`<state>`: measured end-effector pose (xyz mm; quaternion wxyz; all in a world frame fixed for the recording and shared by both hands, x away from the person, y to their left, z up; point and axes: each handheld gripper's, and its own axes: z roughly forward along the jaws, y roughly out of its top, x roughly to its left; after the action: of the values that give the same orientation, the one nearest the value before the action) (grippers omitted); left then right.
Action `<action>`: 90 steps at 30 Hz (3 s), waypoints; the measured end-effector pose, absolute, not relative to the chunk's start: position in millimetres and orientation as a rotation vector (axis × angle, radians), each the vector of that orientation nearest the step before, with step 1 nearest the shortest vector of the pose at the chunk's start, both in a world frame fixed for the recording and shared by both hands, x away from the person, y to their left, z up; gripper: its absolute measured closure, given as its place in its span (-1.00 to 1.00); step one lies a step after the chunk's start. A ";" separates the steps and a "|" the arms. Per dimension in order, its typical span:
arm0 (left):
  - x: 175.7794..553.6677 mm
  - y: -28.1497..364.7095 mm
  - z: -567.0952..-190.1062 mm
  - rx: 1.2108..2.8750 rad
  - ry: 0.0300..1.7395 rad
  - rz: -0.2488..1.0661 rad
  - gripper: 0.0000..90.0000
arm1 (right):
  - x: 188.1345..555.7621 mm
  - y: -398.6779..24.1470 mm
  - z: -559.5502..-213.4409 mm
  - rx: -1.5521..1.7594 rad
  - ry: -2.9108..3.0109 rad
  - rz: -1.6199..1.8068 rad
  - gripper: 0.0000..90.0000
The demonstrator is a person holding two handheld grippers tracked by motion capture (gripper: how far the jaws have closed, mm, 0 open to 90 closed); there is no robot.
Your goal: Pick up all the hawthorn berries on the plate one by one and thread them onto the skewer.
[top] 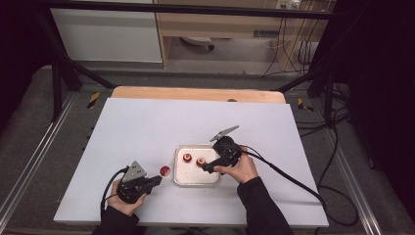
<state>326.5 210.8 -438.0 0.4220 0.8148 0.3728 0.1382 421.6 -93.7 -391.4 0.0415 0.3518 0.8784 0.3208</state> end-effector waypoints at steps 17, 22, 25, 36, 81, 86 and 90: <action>327.2 211.2 -439.7 2.043 0.933 0.343 0.95 | 451.2 -54.7 -399.5 1.013 2.860 0.772 -0.11; 327.3 211.2 -440.0 2.044 0.934 0.340 0.95 | 456.9 -52.5 -405.4 1.033 2.885 0.733 0.04; 327.4 211.1 -440.0 2.043 0.934 0.340 0.95 | 459.4 -52.1 -408.6 1.043 2.898 0.718 0.12; 327.3 210.9 -440.1 2.044 0.932 0.340 0.95 | 465.4 -51.0 -415.5 1.070 2.918 0.683 0.31; 322.5 203.5 -437.8 2.038 0.908 0.355 0.95 | 429.8 -89.8 -389.0 1.238 2.670 1.231 0.38; 321.4 201.3 -438.2 2.034 0.905 0.358 0.95 | 423.8 -97.0 -393.3 1.262 2.612 1.356 0.38; 319.7 198.8 -437.6 2.024 0.904 0.364 0.95 | 418.8 -103.2 -396.4 1.304 2.526 1.481 0.38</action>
<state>319.7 198.8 -437.6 0.4328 0.8123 0.3627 0.1461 418.8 -103.2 -396.4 -0.0320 0.4067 0.7877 0.4616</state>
